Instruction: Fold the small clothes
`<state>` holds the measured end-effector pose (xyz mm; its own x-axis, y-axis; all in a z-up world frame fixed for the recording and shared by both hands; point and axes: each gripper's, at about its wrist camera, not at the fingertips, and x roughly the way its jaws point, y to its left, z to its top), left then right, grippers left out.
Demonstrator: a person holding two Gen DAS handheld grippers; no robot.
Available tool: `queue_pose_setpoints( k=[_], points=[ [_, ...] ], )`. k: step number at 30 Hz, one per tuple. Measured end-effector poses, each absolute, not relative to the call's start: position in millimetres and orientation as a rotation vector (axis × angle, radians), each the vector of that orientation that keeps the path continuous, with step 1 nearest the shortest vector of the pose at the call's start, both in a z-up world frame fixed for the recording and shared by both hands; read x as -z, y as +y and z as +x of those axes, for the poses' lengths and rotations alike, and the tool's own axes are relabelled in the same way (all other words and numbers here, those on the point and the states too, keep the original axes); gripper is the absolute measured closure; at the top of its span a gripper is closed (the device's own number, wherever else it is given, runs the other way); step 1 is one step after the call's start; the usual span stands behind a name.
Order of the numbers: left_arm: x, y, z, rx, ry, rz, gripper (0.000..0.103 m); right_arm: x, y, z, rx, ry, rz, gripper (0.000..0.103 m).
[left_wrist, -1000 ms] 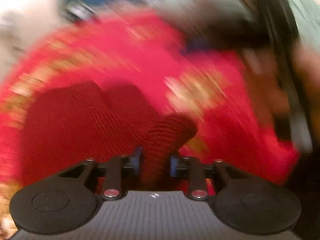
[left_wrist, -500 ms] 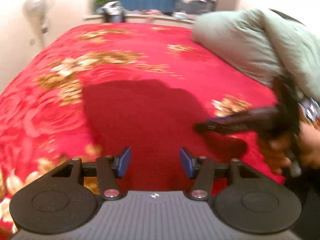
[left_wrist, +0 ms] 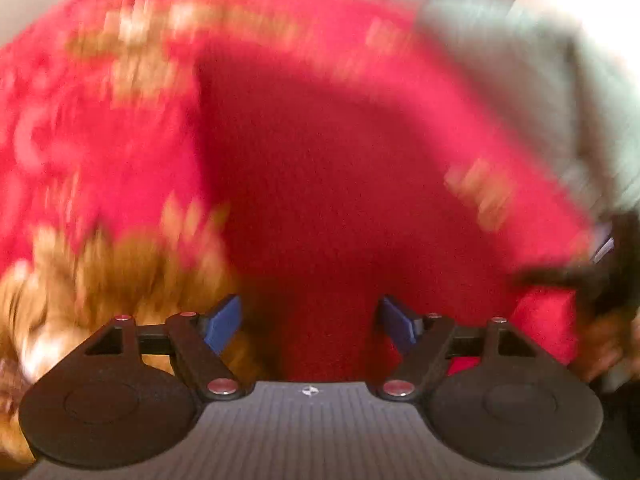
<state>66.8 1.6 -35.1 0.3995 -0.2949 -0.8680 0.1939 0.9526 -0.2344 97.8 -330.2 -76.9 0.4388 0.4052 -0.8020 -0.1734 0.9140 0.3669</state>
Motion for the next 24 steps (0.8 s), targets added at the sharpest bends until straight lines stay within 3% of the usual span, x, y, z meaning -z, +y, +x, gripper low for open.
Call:
queue_pose_setpoints(
  k=[3, 6, 8, 9, 17, 24],
  points=[
    [35, 3, 67, 0.301, 1.134, -0.109, 0.02, 63, -344, 94, -0.362, 0.974, 0.347, 0.103],
    [19, 10, 66, 0.326, 1.07, -0.132, 0.021, 44, -362, 91, -0.314, 0.832, 0.454, 0.094],
    [13, 19, 69, 0.322, 1.061, -0.187, 0.021, 42, -373, 91, -0.296, 0.782, 0.54, 0.057],
    [9, 23, 71, 0.32, 1.052, -0.214, 0.021, 43, -376, 92, -0.306, 0.776, 0.584, 0.05],
    [-18, 33, 118, 0.3, 1.032, -0.221, 0.02, 71, -342, 110, -0.394, 0.925, 0.533, 0.046],
    [31, 50, 166, 0.325, 1.135, -0.392, 0.014, 89, -333, 117, -0.363, 0.975, 0.565, 0.04]
  ],
)
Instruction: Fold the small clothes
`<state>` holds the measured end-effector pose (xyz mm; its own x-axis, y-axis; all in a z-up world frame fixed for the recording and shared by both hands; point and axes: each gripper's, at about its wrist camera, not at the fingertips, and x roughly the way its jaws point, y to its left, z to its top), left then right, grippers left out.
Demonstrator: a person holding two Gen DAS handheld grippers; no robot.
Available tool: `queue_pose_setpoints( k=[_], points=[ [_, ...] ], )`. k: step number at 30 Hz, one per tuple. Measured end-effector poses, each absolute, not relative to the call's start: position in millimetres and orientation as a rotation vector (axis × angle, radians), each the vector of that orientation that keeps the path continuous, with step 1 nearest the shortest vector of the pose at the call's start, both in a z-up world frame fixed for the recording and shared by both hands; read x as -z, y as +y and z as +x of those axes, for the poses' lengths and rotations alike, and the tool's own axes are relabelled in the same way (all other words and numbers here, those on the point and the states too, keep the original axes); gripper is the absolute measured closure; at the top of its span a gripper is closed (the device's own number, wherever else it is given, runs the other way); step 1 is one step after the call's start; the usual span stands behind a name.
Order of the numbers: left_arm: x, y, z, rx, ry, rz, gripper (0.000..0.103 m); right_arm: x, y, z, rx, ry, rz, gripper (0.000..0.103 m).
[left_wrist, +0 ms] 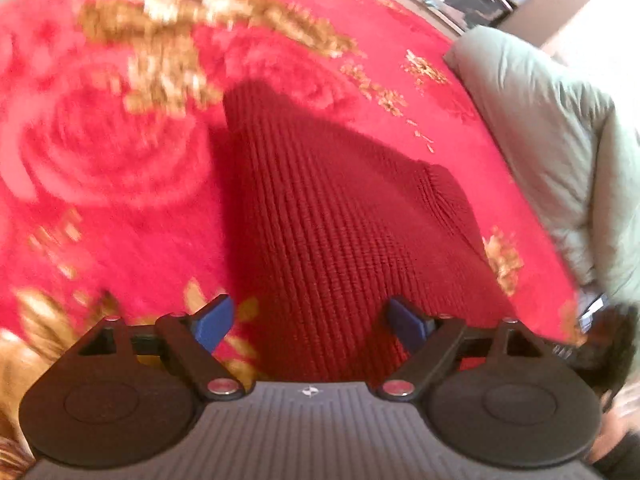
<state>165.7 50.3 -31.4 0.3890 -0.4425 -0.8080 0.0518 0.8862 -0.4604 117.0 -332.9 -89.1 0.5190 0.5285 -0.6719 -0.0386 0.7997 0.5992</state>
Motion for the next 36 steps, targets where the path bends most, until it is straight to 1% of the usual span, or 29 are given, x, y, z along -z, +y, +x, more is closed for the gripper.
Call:
queue_pose_setpoints(
  k=[2, 4, 5, 7, 12, 15, 17, 22, 24, 26, 27, 28, 29, 33, 36],
  points=[
    [36, 48, 172, 0.334, 1.143, -0.426, 0.014, 92, -330, 120, -0.375, 0.978, 0.576, 0.039],
    [40, 44, 177, 0.34, 1.136, -0.409, 0.011, 89, -327, 123, -0.386, 0.978, 0.582, 0.039],
    [42, 43, 179, 0.34, 1.142, -0.422, 0.01, 88, -327, 123, -0.392, 0.978, 0.586, 0.037],
    [49, 44, 184, 0.342, 1.158, -0.463, 0.01, 92, -325, 127, -0.393, 0.975, 0.591, 0.037],
    [56, 36, 195, 0.346, 1.158, -0.467, 0.007, 96, -322, 131, -0.393, 0.958, 0.606, 0.036],
    [59, 32, 201, 0.347, 1.163, -0.469, 0.006, 97, -322, 131, -0.398, 0.948, 0.615, 0.039],
    [61, 31, 204, 0.349, 1.165, -0.471, 0.006, 97, -323, 129, -0.405, 0.937, 0.621, 0.044],
    [62, 29, 206, 0.345, 1.166, -0.472, 0.006, 96, -321, 125, -0.406, 0.899, 0.611, 0.052],
    [60, 27, 205, 0.348, 1.157, -0.457, 0.009, 93, -319, 122, -0.402, 0.878, 0.597, 0.056],
    [55, 26, 204, 0.359, 1.136, -0.433, 0.023, 90, -318, 118, -0.398, 0.852, 0.583, 0.063],
    [51, 26, 204, 0.367, 1.125, -0.42, 0.027, 89, -318, 118, -0.396, 0.842, 0.579, 0.064],
    [46, 25, 203, 0.377, 1.11, -0.396, 0.033, 87, -317, 116, -0.395, 0.833, 0.57, 0.066],
    [41, 23, 202, 0.386, 1.095, -0.363, 0.036, 86, -315, 114, -0.396, 0.824, 0.554, 0.068],
    [21, 7, 193, 0.416, 1.017, -0.204, 0.039, 84, -313, 108, -0.374, 0.795, 0.567, 0.071],
    [5, 5, 192, 0.429, 0.945, -0.148, 0.04, 81, -307, 107, -0.362, 0.765, 0.585, 0.073]
  ],
)
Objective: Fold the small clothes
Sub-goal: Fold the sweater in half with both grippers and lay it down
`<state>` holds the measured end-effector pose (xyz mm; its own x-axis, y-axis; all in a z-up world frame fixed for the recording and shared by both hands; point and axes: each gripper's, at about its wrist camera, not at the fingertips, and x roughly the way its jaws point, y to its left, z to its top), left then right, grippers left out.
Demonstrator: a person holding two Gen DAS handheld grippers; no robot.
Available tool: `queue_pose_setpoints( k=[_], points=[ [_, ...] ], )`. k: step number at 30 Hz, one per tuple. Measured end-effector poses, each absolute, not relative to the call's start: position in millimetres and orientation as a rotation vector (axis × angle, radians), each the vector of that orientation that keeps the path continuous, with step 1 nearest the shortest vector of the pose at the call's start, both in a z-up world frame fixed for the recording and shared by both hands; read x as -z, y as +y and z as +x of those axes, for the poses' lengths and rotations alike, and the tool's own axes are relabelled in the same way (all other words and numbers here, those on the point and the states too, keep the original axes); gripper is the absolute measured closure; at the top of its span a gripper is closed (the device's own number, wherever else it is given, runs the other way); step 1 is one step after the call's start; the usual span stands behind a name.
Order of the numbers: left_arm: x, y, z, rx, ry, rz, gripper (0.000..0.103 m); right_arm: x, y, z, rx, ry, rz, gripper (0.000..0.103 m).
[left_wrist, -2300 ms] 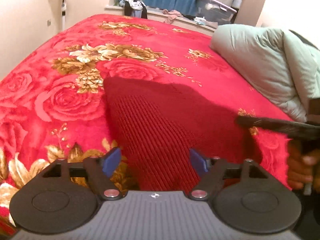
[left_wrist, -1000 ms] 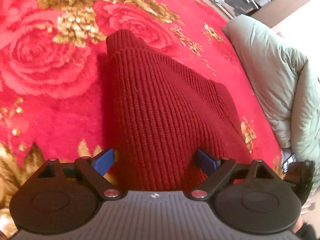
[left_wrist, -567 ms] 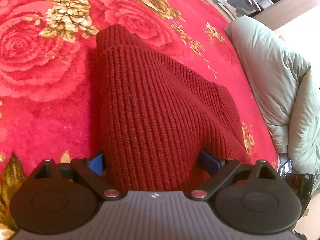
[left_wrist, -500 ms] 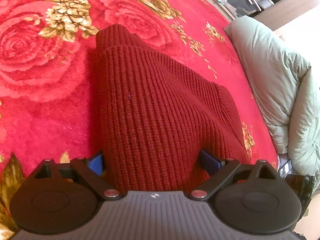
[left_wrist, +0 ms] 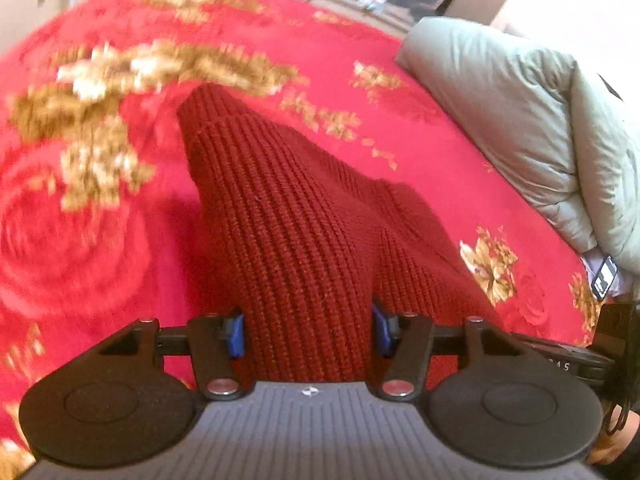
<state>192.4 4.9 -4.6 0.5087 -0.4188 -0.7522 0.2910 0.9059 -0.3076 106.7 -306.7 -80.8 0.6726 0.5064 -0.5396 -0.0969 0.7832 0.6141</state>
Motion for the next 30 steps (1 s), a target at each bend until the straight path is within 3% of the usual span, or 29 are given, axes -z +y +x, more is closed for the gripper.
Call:
queue_pose_setpoints(
  k=[5, 12, 17, 24, 28, 30],
  points=[
    [-19, 23, 200, 0.402, 0.831, -0.144, 0.041, 69, -281, 127, -0.355, 0.695, 0.605, 0.075],
    [-19, 95, 233, 0.231, 0.816, -0.318, 0.038, 28, -215, 204, -0.402, 0.644, 0.454, 0.077],
    [-10, 137, 247, 0.08, 0.877, -0.39, 0.033, 25, -177, 245, -0.366, 0.74, 0.338, 0.076],
    [-29, 152, 221, 0.133, 0.819, -0.363, 0.029, 12, -197, 216, -0.414, 0.659, 0.464, 0.061],
    [-27, 136, 204, 0.18, 0.838, -0.276, 0.029, 25, -190, 208, -0.484, 0.781, 0.403, 0.058],
    [-15, 126, 199, 0.199, 0.888, -0.229, 0.029, 35, -185, 205, -0.516, 0.811, 0.364, 0.083]
  ],
)
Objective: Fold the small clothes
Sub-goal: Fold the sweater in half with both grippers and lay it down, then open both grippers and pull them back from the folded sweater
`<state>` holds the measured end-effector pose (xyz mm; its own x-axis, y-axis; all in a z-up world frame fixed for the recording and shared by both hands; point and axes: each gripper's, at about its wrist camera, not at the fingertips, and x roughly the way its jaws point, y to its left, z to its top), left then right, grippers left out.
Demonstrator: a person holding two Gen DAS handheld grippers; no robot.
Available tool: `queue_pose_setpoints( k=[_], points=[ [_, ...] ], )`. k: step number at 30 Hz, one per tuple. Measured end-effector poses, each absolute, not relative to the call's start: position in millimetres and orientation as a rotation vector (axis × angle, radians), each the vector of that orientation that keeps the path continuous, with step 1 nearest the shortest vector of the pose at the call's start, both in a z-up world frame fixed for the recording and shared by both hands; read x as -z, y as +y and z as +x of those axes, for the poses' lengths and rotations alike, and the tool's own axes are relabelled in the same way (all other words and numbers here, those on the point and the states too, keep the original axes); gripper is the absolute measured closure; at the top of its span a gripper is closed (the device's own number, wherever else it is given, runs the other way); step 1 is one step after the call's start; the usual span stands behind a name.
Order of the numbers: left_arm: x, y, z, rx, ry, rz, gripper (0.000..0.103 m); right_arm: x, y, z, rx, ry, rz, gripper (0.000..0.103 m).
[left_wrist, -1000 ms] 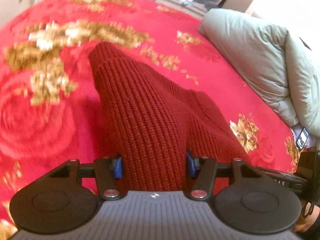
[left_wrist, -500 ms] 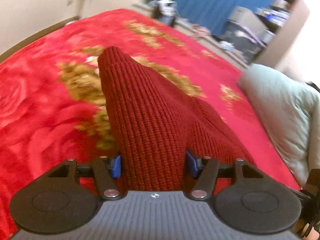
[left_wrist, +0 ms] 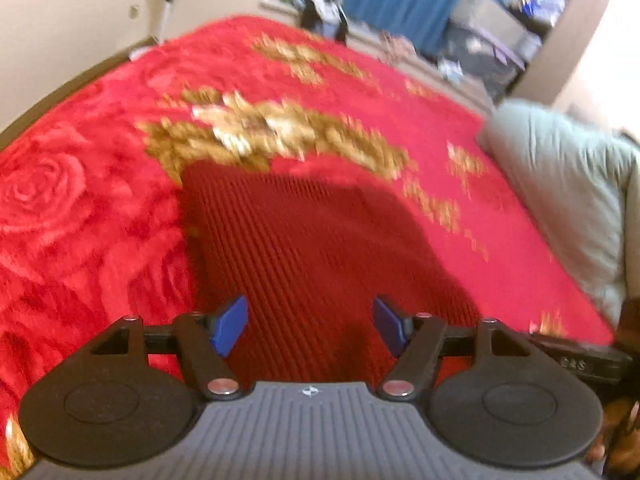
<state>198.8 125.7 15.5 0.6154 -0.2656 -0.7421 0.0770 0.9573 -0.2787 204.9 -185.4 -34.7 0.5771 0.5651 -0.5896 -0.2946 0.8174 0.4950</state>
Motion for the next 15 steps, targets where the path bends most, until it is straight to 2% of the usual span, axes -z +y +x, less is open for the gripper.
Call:
queue_pose_setpoints(
  k=[2, 5, 9, 11, 13, 15],
  points=[
    [-1, 117, 195, 0.196, 0.93, -0.156, 0.029, 39, -187, 200, -0.521, 0.798, 0.344, 0.087],
    [7, 120, 187, 0.214, 0.951, -0.171, 0.028, 45, -195, 200, -0.484, 0.825, 0.405, 0.087],
    [13, 120, 172, 0.21, 0.957, -0.135, 0.026, 38, -192, 185, -0.466, 0.83, 0.35, 0.086],
    [13, 112, 159, 0.2, 0.945, -0.038, 0.02, 33, -196, 174, -0.437, 0.829, 0.329, 0.075],
    [9, 105, 144, 0.16, 0.913, 0.052, 0.015, 25, -204, 156, -0.395, 0.797, 0.288, 0.07],
    [1, 100, 128, 0.115, 0.887, 0.119, 0.015, 16, -212, 133, -0.371, 0.752, 0.253, 0.068]
  ],
)
